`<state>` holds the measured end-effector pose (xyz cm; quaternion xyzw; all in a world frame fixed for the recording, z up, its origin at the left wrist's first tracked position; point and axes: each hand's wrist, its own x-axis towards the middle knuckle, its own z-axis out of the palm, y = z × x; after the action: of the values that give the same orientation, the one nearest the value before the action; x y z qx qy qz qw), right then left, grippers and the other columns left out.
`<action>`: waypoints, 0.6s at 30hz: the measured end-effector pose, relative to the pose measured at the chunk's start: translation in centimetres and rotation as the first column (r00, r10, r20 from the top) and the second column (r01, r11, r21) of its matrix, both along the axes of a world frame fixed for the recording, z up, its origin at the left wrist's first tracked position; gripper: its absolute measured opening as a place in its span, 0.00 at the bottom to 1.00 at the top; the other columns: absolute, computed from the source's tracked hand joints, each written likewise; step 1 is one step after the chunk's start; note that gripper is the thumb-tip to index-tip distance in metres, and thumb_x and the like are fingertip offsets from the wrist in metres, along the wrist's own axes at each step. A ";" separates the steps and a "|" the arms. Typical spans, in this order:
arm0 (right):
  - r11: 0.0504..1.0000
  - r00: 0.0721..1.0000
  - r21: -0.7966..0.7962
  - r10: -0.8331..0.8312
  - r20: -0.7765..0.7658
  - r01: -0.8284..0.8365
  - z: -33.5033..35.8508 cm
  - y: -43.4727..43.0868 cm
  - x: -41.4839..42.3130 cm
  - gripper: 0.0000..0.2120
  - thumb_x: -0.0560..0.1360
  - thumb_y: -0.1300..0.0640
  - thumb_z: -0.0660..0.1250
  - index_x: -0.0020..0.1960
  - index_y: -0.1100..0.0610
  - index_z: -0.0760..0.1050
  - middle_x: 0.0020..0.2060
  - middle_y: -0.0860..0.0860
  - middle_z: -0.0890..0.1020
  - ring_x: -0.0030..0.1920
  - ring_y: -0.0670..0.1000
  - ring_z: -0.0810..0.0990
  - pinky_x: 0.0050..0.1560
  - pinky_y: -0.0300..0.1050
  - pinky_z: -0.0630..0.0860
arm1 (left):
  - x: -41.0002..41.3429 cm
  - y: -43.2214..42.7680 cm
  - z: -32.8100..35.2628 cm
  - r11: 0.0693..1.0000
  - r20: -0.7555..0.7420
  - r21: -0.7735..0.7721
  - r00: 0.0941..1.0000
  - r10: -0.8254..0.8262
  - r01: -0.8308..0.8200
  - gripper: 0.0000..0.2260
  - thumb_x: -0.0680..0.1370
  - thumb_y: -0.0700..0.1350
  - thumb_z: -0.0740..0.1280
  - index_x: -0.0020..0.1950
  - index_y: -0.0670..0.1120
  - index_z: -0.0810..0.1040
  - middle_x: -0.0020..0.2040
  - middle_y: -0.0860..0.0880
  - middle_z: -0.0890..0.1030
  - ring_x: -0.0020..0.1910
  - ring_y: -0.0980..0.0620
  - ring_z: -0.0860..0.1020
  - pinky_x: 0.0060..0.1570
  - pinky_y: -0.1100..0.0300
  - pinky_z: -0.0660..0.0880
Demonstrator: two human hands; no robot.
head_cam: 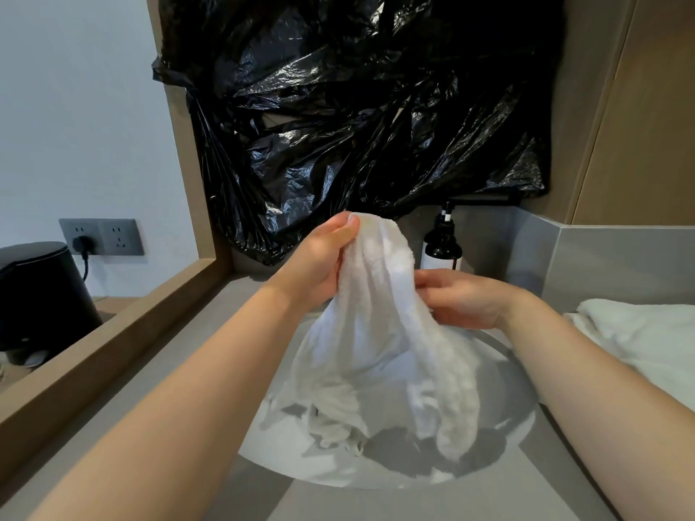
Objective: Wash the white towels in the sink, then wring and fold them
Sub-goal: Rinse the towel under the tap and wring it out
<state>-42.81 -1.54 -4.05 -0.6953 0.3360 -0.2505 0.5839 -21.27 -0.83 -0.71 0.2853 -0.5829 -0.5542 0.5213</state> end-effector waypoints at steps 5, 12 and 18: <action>0.872 0.825 -0.186 -0.488 -0.283 0.452 -2.0 -1.8 -0.3 0.24 0.78 0.38 0.58 0.57 0.57 0.76 0.49 0.55 0.80 0.43 0.51 0.78 0.46 0.46 0.73 | 0.8 -0.2 0.0 0.997 -0.136 0.079 0.990 0.037 -0.026 0.15 0.85 0.46 0.53 0.52 0.42 0.78 0.40 0.47 0.85 0.41 0.52 0.84 0.43 0.57 0.81; 0.896 0.776 0.421 0.163 -0.609 0.141 -4.3 -1.4 -3.7 0.52 0.57 0.19 0.59 0.64 0.58 0.69 0.57 0.54 0.79 0.53 0.55 0.82 0.46 0.48 0.80 | 1.0 -0.3 0.3 0.987 -0.259 0.079 0.953 0.159 -0.143 0.12 0.85 0.44 0.53 0.53 0.45 0.77 0.41 0.49 0.86 0.42 0.54 0.84 0.41 0.59 0.81; 0.909 0.868 0.410 0.262 -0.421 -0.075 -6.0 -1.4 -2.4 0.25 0.68 0.43 0.75 0.55 0.57 0.73 0.59 0.52 0.80 0.59 0.50 0.80 0.53 0.54 0.78 | 1.2 -0.5 0.1 0.987 -0.365 0.095 0.918 0.157 -0.131 0.18 0.85 0.46 0.54 0.72 0.38 0.67 0.61 0.38 0.78 0.59 0.42 0.79 0.60 0.46 0.77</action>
<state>-45.20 -2.95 -10.05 -0.6350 0.4457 0.0474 0.6292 -20.08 -1.33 -0.63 0.2354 -0.4318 -0.5779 0.6512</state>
